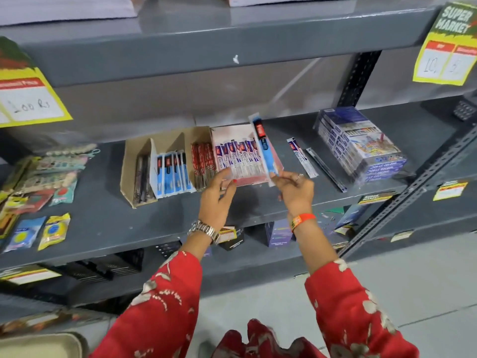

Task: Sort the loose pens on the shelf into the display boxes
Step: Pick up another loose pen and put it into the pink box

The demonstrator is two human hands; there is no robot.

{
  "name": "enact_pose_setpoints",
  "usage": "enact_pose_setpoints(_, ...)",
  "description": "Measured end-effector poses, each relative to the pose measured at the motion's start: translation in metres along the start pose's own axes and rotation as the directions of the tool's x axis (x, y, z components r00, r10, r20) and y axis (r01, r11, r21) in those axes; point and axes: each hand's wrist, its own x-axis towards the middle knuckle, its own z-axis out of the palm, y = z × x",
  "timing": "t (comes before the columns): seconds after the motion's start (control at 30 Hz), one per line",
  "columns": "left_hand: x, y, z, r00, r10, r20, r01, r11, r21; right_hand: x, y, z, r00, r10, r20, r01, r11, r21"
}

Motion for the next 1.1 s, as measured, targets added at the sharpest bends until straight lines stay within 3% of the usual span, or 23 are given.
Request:
enact_pose_setpoints(0.07, 0.012, 0.007, -0.006, 0.994, -0.090, 0.060, 0.100, 0.975, -0.197, -0.024, 0.007, 0.015, 0.991, 0.047, 0.125, -0.059, 0.994, 0.089)
enact_pose_setpoints(0.17, 0.021, 0.012, -0.022, 0.962, -0.249, 0.112, 0.273, 0.861, -0.429, -0.052, 0.015, 0.034, 0.966, 0.088, 0.243, -0.119, 0.986, 0.116)
enact_pose_setpoints(0.27, 0.021, 0.010, -0.042, 0.962, -0.262, 0.074, 0.268, 0.872, -0.410, -0.066, 0.019, 0.050, 0.936, 0.104, 0.336, -0.145, 0.984, 0.100)
enact_pose_setpoints(0.47, 0.024, 0.017, -0.079, 0.964, -0.259, 0.050, 0.239, 0.777, -0.583, -0.079, 0.016, 0.075, 0.860, 0.097, 0.501, -0.184, 0.975, 0.128)
enact_pose_setpoints(0.77, 0.029, -0.001, -0.119, 0.934, -0.350, -0.071, 0.273, 0.828, -0.490, -0.096, 0.016, 0.122, 0.840, 0.208, 0.501, -0.296, 0.950, 0.102)
enact_pose_setpoints(0.87, 0.014, -0.026, -0.126, 0.934, -0.293, -0.205, 0.213, 0.916, -0.341, -0.097, 0.025, 0.139, 0.838, 0.298, 0.457, -0.395, 0.909, 0.132)
enact_pose_setpoints(0.97, -0.017, -0.060, -0.139, 0.947, -0.081, -0.312, 0.113, 0.990, 0.085, -0.096, 0.036, 0.156, 0.831, 0.371, 0.414, -0.455, 0.882, 0.124)
enact_pose_setpoints(1.03, -0.032, -0.081, -0.151, 0.962, 0.016, -0.272, 0.079, 0.939, 0.335, -0.094, 0.042, 0.168, 0.833, 0.394, 0.389, -0.467, 0.877, 0.113)
enact_pose_setpoints(1.1, -0.039, -0.103, -0.161, 0.985, 0.041, -0.169, 0.062, 0.826, 0.560, -0.091, 0.048, 0.178, 0.846, 0.399, 0.352, -0.459, 0.882, 0.103)
